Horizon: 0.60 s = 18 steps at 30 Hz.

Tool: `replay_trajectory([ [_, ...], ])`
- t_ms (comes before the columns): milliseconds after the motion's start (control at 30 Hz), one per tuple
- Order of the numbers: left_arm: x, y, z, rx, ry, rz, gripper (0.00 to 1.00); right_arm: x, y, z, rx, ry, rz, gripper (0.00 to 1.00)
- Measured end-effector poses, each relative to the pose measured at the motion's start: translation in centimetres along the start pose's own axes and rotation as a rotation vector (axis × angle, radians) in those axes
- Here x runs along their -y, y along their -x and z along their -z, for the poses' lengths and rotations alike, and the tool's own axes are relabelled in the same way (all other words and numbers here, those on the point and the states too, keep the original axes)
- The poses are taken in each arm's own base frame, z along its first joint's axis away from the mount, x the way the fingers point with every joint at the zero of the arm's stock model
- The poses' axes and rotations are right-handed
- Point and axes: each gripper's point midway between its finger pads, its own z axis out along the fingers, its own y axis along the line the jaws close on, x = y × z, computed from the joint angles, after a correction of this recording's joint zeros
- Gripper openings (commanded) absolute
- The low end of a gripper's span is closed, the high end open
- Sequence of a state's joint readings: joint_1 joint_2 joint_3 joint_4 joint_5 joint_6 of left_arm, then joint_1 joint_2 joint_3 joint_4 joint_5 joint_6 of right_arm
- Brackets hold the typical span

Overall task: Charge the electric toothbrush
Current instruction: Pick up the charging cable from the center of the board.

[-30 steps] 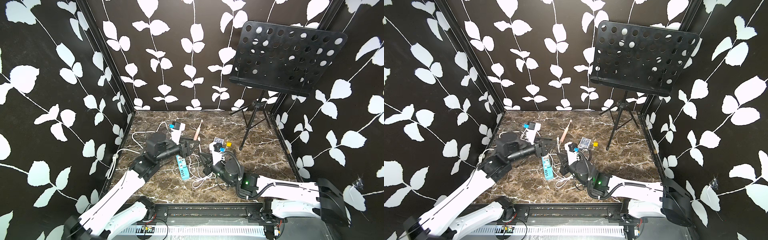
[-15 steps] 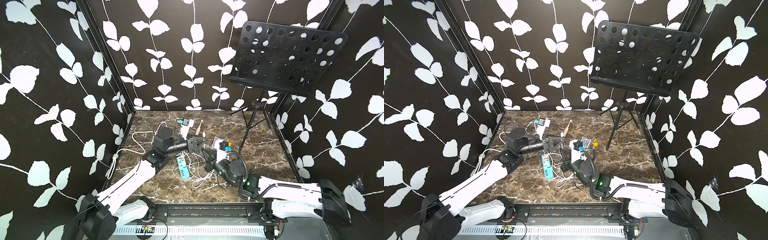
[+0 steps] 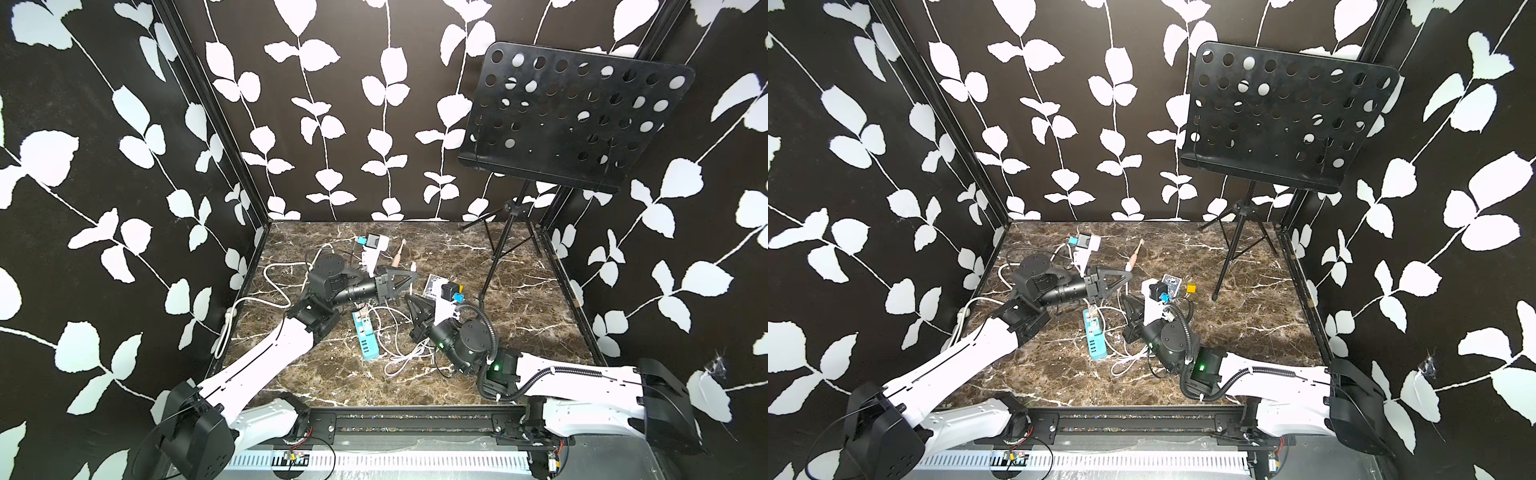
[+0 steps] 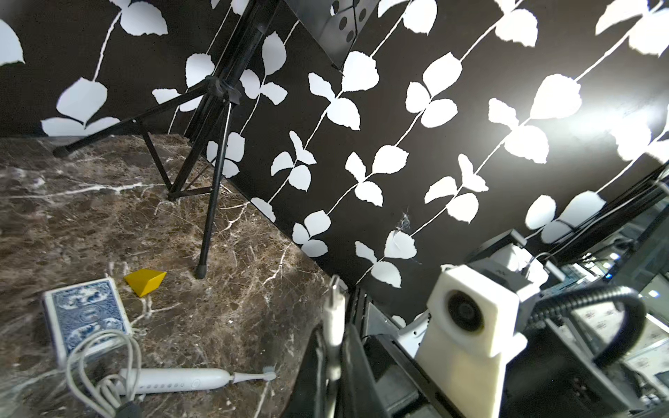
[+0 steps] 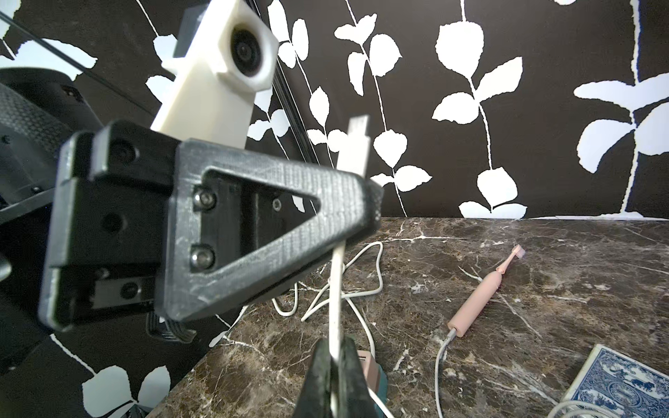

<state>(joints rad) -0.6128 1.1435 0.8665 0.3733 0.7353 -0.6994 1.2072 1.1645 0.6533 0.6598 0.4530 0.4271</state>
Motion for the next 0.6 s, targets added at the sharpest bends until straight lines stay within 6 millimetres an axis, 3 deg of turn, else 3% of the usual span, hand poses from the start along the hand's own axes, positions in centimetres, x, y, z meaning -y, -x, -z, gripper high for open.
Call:
replay_trajectory([
  [67,-0.3,0.0,-0.1,0.001,0.010,0.005,0.00,0.0,-0.1,0.0,-0.003,-0.002,0.002,0.05],
  [133,-0.7,0.0,-0.1,0.005,0.024,0.009,0.00,0.2,-0.3,0.0,-0.014,-0.010,0.003,0.29],
  [167,-0.8,0.0,-0.1,0.005,0.031,0.007,0.00,0.4,-0.6,-0.1,-0.029,-0.020,0.004,0.34],
  [300,-2.2,0.0,0.1,-0.020,0.138,-0.019,0.00,1.9,-1.2,0.4,-0.124,-0.121,-0.035,0.42],
  [467,-3.4,-0.4,1.6,-0.057,0.277,-0.093,0.00,7.2,-0.3,4.1,-0.213,-0.455,-0.331,0.48],
  [600,-4.7,-1.7,2.6,-0.116,0.362,-0.128,0.00,12.0,-2.8,7.4,-0.264,-0.728,-0.502,0.55],
])
